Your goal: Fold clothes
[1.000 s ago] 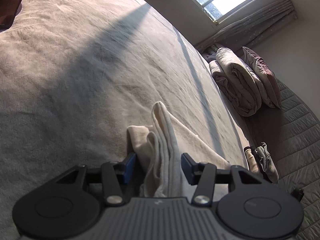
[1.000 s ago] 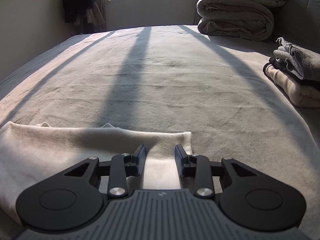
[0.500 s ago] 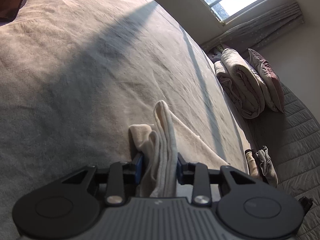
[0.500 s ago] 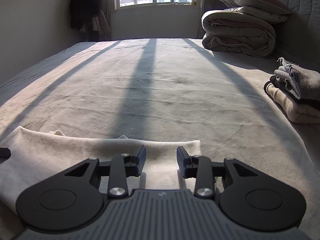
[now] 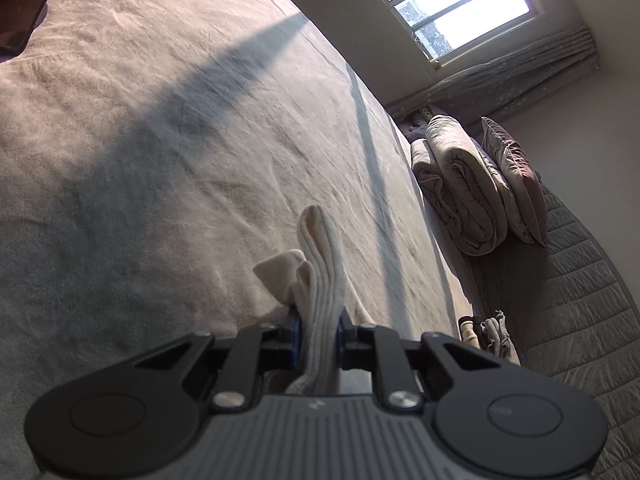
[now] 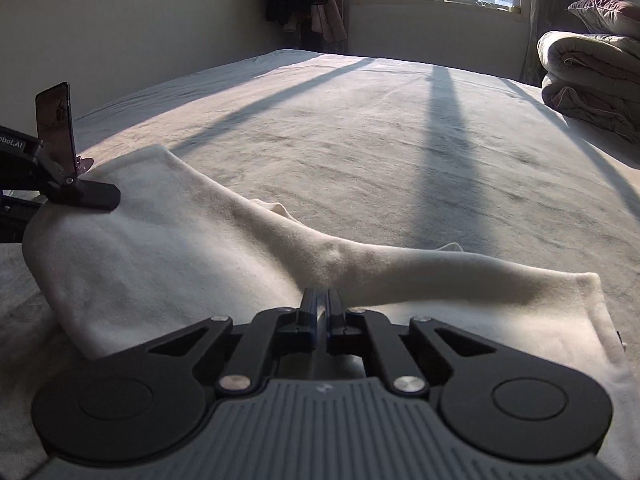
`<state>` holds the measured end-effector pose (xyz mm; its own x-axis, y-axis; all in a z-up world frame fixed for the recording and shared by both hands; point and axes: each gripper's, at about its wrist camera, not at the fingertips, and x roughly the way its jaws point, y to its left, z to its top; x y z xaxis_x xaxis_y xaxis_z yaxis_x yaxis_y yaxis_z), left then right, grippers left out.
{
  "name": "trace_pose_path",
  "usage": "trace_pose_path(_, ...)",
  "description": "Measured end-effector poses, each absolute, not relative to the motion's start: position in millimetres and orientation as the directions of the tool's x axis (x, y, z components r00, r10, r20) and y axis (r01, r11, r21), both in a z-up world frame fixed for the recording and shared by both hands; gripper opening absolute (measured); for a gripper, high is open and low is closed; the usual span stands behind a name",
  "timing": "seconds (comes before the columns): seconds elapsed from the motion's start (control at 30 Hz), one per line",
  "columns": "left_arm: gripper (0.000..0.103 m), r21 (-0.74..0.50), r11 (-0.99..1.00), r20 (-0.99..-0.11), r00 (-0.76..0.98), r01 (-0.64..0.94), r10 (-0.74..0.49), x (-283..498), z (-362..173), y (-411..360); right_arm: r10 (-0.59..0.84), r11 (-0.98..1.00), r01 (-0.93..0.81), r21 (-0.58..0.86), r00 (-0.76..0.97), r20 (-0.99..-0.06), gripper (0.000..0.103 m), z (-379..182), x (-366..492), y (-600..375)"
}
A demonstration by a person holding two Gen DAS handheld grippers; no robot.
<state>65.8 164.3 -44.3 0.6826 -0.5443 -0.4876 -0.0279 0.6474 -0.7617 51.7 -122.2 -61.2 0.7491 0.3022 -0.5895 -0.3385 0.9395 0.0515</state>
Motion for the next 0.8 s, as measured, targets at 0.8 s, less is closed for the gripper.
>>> trace_pose_path(0.8,0.02,-0.901,0.424,-0.295,0.587,0.09,-0.753,80,-20,25,0.588,0.479,0.064,0.876,0.717,-0.374,0.041,-33,34,-264)
